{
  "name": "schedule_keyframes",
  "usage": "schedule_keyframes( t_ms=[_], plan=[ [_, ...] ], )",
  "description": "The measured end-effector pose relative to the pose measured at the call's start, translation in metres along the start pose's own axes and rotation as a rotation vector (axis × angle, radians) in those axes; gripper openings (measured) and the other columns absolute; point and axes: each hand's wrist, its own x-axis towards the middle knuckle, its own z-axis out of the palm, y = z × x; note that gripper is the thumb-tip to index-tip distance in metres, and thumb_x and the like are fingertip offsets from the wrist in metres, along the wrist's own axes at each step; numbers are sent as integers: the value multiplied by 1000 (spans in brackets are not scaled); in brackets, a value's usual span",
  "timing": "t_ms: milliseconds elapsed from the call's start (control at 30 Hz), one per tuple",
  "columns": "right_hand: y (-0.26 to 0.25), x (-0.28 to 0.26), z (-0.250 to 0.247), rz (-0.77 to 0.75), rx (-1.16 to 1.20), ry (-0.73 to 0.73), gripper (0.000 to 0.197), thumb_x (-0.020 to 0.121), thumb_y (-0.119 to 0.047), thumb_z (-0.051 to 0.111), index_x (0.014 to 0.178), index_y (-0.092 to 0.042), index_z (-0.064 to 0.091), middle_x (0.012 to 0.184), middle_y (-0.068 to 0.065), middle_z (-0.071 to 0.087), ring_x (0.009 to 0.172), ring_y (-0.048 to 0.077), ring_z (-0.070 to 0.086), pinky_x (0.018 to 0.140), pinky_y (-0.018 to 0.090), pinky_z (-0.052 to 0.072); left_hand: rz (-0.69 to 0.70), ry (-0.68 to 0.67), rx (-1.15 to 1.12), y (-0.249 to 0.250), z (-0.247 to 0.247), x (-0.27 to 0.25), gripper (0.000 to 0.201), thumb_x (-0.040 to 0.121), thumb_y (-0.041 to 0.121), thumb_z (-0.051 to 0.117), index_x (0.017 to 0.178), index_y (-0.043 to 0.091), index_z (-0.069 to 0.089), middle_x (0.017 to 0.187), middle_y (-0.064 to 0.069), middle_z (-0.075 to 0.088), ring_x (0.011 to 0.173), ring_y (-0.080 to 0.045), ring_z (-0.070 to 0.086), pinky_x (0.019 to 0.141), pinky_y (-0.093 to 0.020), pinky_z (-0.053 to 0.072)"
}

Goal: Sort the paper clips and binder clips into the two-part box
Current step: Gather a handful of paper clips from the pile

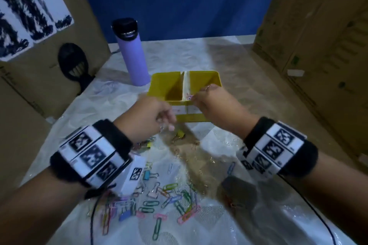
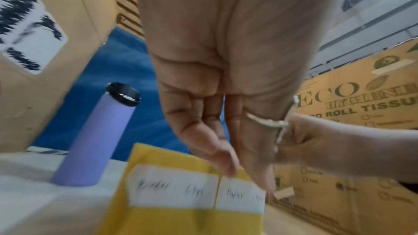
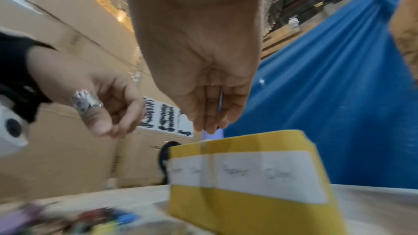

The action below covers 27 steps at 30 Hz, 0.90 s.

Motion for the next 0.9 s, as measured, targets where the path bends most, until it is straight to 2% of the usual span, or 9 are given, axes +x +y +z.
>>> schedule_keyframes(
  t_ms=[67,133,267,400,533,667,800,867,900],
  plan=[
    [-29,-16,11,-157,32,-82,27,84,-2,46,101,-7,67,104,17,67,100,33,60,86,44,50,-68,-153,59,-16,11,-33,17,79,8,67,78,25,67,65,13,61,57,4,54,56,-3,40],
    [-56,-32,23,-232,82,-334,35,86,-2,44,115,-10,62,119,16,64,110,30,58,96,41,47,-131,-336,155,-27,26,-61,16,82,14,60,90,25,68,79,8,65,71,-5,60,69,-17,49],
    [-86,-57,45,-341,20,-688,33,89,-7,46,122,-7,52,127,15,57,108,33,57,94,39,48,-62,-483,328,-33,49,-103,32,90,16,51,117,32,56,98,5,45,95,-16,53,85,-33,47],
    [-91,-89,42,-347,-70,-720,43,90,-11,46,132,-9,40,140,14,41,111,35,54,91,39,47,-32,-522,461,-27,60,-128,62,91,-1,31,146,25,22,118,-2,36,114,-21,40,91,-29,38],
    [-85,-120,34,-343,-70,-732,45,92,-13,36,137,-12,36,148,8,34,125,31,47,100,44,44,-97,-517,537,-24,62,-132,73,87,-6,30,149,20,1,143,-7,22,128,-25,26,107,-35,32],
    [-61,-132,23,-204,53,-661,51,90,-13,40,140,-19,33,152,-1,30,135,17,38,110,30,33,-144,-422,521,-16,59,-138,77,87,-3,34,149,22,-3,154,-5,2,142,-26,8,113,-38,23],
    [-23,-138,10,134,24,-643,57,98,-21,30,148,-16,3,159,4,-3,144,16,18,112,20,16,-93,-495,501,-13,59,-162,61,93,44,4,148,21,-6,153,2,-26,143,-20,-24,117,-36,-9],
    [-15,-144,13,269,35,-748,65,98,-36,28,147,-14,-9,157,6,-15,146,18,1,117,26,7,-65,-623,513,-11,65,-172,99,61,75,-21,144,20,-21,142,3,-38,135,-19,-36,109,-38,-23],
    [-14,-146,15,295,47,-799,69,97,-40,28,146,-13,-13,156,5,-20,146,18,-9,117,29,2,-59,-663,521,-9,69,-174,109,47,76,-28,139,18,-29,141,1,-40,133,-21,-38,106,-39,-27]
  ],
)
